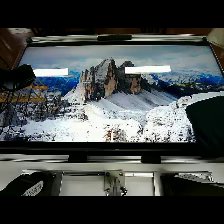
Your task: Fold the shirts.
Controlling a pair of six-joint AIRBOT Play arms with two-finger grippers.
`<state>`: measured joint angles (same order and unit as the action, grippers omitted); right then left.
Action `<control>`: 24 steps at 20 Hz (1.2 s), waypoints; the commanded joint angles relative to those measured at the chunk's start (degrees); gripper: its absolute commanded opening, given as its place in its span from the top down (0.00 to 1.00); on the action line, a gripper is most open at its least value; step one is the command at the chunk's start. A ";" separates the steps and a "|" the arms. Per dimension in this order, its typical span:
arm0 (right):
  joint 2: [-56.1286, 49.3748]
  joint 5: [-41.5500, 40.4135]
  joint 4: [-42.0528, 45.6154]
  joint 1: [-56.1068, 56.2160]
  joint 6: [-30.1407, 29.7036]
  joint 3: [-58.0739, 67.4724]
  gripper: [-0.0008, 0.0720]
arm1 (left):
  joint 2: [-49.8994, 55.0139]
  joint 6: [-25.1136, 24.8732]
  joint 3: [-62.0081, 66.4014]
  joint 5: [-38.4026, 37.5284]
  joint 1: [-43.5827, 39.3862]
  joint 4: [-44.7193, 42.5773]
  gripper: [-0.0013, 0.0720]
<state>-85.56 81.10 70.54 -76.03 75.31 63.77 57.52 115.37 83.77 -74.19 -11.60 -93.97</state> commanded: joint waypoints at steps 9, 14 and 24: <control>9.03 -0.85 9.27 -2.08 4.63 -5.86 0.19 | -0.04 -0.70 -0.02 0.15 0.02 0.11 0.92; 23.61 -2.51 15.54 -1.95 14.03 -1.05 0.19 | 1.60 -5.51 0.00 0.15 -0.96 0.13 0.92; 29.16 -17.73 8.83 57.86 11.43 18.14 0.28 | 17.53 -15.93 0.04 -0.52 -12.24 -7.15 0.85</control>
<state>-53.74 61.52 74.98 -41.12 77.36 79.15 70.57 101.12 83.77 -73.08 -21.04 -97.82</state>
